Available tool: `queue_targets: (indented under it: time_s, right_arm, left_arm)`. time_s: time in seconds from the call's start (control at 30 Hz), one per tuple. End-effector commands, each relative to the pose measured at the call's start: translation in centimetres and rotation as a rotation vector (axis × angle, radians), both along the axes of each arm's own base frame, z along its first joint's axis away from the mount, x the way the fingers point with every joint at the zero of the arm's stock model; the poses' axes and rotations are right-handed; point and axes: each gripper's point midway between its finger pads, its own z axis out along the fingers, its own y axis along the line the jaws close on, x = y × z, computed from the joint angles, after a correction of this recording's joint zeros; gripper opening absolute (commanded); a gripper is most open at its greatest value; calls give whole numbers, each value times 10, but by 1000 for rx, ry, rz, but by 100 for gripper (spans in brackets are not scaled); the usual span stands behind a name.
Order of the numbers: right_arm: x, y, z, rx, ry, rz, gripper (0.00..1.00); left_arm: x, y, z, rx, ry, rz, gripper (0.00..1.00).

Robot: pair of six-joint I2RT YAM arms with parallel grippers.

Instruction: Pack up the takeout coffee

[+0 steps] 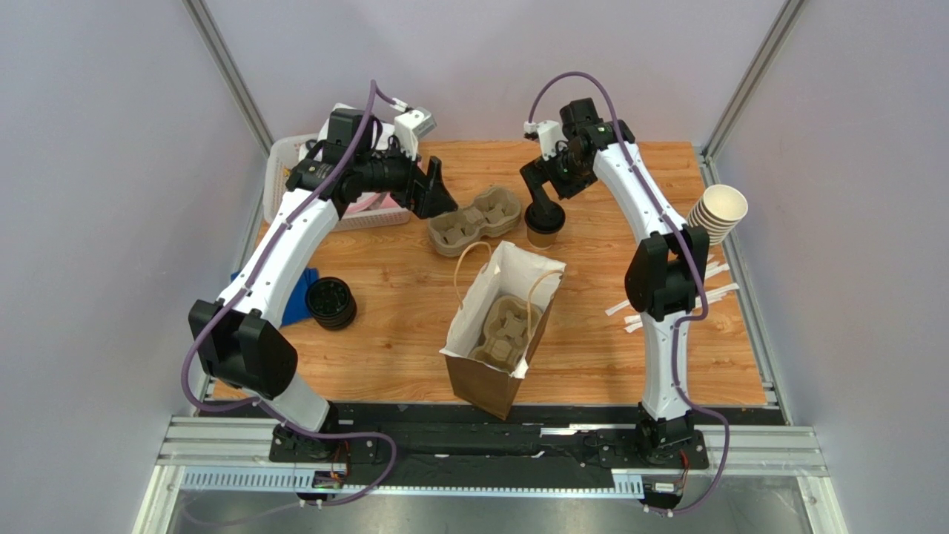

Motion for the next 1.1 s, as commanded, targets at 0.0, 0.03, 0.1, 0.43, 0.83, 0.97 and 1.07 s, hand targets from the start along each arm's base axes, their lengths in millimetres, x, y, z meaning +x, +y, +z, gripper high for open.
queue_targets:
  time_s: [0.0,0.03,0.1,0.43,0.83,0.97,1.07]
  right_arm:
    - [6,8,-4,27,-12,9,95]
    - [7,9,-6,27,-10,10,95]
    - [8,11,-8,29,-9,11,95]
    - [7,22,-21,14,0,35,93]
    - [4,24,-32,-31,2,56,86]
    - [4,23,-34,-43,-1,62,84]
    - [3,23,-34,-51,-3,67,82]
  left_arm:
    - [3,-2,24,-26,-66,-20,94]
    - [2,-2,24,-24,-65,-19,94]
    - [3,-2,24,-22,-68,-19,94]
    - [2,0,24,-13,-66,-16,94]
    - [1,2,25,-5,-74,-10,94]
    - [2,2,24,-3,-74,-9,94]
    - [2,2,24,-3,-72,-6,94]
